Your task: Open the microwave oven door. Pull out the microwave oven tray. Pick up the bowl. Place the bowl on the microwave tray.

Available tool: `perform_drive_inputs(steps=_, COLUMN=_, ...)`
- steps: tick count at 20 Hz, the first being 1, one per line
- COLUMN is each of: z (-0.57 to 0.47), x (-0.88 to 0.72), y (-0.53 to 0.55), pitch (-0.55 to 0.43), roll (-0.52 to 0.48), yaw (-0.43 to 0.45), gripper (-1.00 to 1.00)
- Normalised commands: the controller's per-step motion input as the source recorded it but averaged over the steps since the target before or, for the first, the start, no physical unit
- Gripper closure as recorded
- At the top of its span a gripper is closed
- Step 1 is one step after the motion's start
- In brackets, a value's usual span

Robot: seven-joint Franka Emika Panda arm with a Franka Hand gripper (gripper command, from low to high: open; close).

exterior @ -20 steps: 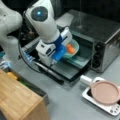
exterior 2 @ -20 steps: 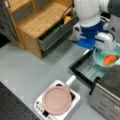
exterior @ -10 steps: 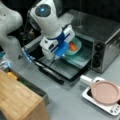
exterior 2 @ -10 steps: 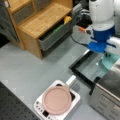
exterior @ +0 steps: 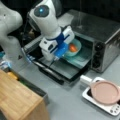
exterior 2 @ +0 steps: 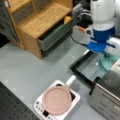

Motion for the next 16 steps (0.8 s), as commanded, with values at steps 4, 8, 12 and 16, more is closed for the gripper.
perform_drive_inputs(steps=4, z=-0.21, x=-0.18, y=0.0, pitch=-0.224, roll=0.126, yaw=-0.091, gripper=-1.0)
perform_drive_inputs(steps=8, z=-0.24, x=-0.2, y=0.02, pitch=-0.215, roll=0.146, yaw=-0.101, gripper=-1.0)
perform_drive_inputs(steps=12, z=-0.22, x=-0.21, y=0.02, pitch=-0.203, roll=0.144, yaw=-0.083, gripper=-1.0)
perform_drive_inputs(steps=16, z=-0.16, x=-0.23, y=0.04, pitch=-0.182, roll=0.132, yaw=-0.086, gripper=-1.0)
